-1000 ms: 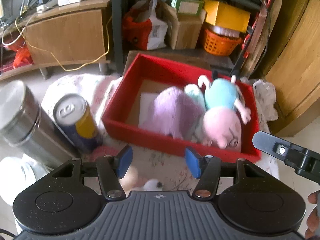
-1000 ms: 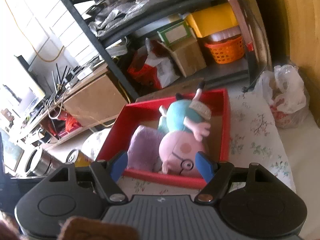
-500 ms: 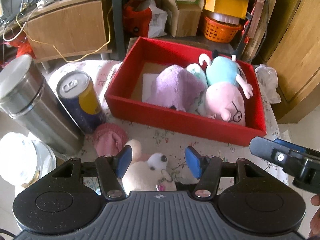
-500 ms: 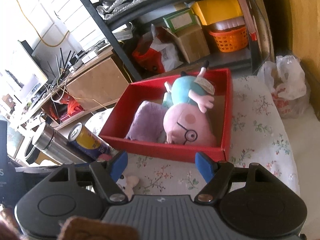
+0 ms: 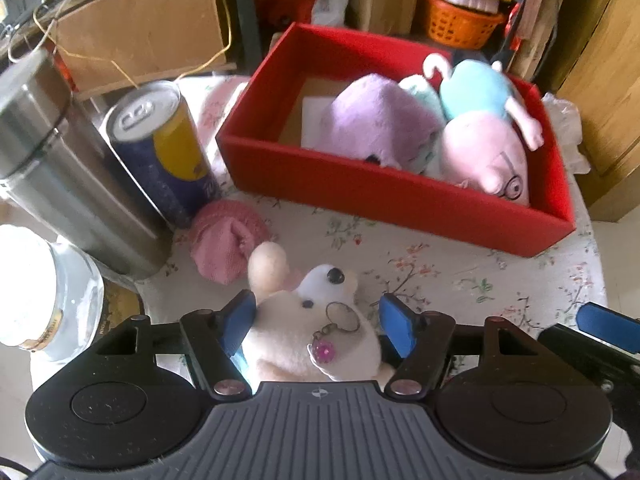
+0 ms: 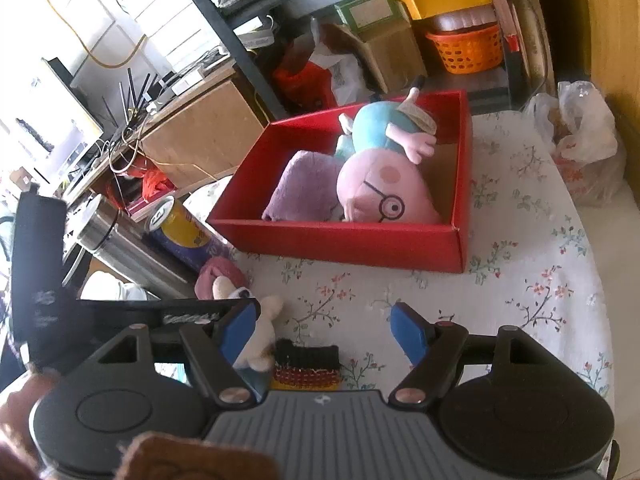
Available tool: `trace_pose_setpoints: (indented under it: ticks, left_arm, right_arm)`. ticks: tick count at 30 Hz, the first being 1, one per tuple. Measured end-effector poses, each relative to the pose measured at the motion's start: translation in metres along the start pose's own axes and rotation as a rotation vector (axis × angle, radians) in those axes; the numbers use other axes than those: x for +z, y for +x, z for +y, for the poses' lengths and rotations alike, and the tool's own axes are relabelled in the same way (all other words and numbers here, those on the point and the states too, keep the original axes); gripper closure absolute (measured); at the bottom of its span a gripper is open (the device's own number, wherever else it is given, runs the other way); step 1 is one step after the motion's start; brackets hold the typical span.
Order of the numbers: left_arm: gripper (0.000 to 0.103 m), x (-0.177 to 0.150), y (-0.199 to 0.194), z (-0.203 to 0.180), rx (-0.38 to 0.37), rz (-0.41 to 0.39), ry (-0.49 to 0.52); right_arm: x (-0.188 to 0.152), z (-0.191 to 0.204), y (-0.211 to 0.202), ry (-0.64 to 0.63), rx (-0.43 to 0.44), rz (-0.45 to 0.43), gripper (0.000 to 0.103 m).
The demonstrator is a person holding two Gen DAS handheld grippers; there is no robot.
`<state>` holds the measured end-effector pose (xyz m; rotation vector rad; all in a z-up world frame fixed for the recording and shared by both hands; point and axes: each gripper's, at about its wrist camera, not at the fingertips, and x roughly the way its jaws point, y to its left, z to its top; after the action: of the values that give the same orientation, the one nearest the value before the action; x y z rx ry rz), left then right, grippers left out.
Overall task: Organize soft objects
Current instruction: 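Move the left gripper down to the white bunny plush, then grasp the white bunny plush with the left gripper while the right gripper grasps the striped knit sock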
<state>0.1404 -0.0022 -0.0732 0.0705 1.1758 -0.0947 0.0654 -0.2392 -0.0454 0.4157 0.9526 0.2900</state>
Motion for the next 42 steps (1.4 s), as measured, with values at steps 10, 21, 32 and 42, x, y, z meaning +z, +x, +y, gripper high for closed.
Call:
trace_pose_setpoints:
  ticks: [10,21,32,42]
  left_arm:
    - [0.033,-0.002,0.021,0.002,0.011,0.072,-0.002]
    - [0.046,-0.001,0.007,0.012,-0.041,0.059,-0.07]
    - [0.045,0.001,-0.019,0.036,-0.082,0.007,-0.115]
    - [0.044,0.0,-0.025,0.04,-0.112,-0.001,-0.115]
  right_arm:
    - [-0.005,0.001,0.008,-0.006,0.007,0.03,0.057]
    - [-0.011,0.007,0.025,-0.02,0.028,0.097,0.057]
    - [-0.029,0.027,0.056,-0.052,0.037,0.176,0.057]
    - [-0.036,0.025,0.084,-0.048,-0.001,0.245,0.086]
